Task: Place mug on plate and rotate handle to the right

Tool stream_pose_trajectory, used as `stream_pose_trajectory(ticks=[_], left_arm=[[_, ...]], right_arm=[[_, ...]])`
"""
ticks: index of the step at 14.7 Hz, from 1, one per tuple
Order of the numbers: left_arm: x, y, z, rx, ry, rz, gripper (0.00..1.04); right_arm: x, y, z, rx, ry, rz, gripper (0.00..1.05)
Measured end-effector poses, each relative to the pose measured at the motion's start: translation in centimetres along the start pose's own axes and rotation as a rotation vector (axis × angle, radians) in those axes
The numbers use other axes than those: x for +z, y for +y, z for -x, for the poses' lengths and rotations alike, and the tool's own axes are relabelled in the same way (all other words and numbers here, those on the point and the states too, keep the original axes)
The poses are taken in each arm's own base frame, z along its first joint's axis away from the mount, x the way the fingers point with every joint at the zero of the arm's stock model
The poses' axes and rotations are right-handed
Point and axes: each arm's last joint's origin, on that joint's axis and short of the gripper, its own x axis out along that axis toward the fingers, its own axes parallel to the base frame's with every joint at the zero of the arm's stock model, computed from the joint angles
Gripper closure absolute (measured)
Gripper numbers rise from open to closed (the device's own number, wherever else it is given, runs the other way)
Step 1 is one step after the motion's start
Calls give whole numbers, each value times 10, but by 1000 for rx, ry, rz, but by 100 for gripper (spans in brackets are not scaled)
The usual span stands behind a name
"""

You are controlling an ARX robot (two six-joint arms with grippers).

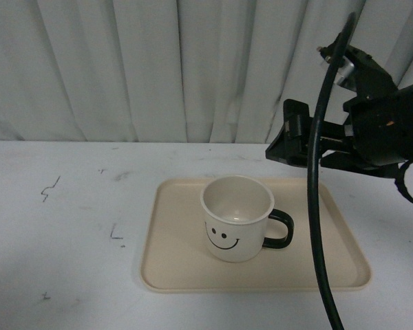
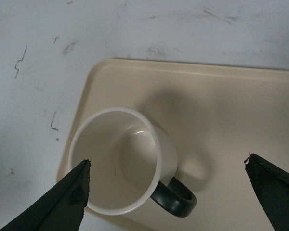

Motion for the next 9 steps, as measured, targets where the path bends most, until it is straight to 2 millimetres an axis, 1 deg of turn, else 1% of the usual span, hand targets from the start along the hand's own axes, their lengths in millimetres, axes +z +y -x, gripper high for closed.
stream_pose_trajectory(ticks=[3,7,9], left_arm=[[0,0,0,0,0,0,7],[0,0,0,0,0,0,7],[0,0,0,0,0,0,7]], right_arm=[[5,-1,-24,-14,32,8,6],[-5,11,-48,2,97,49,6],[-8,11,-57,-17,107,71,6]])
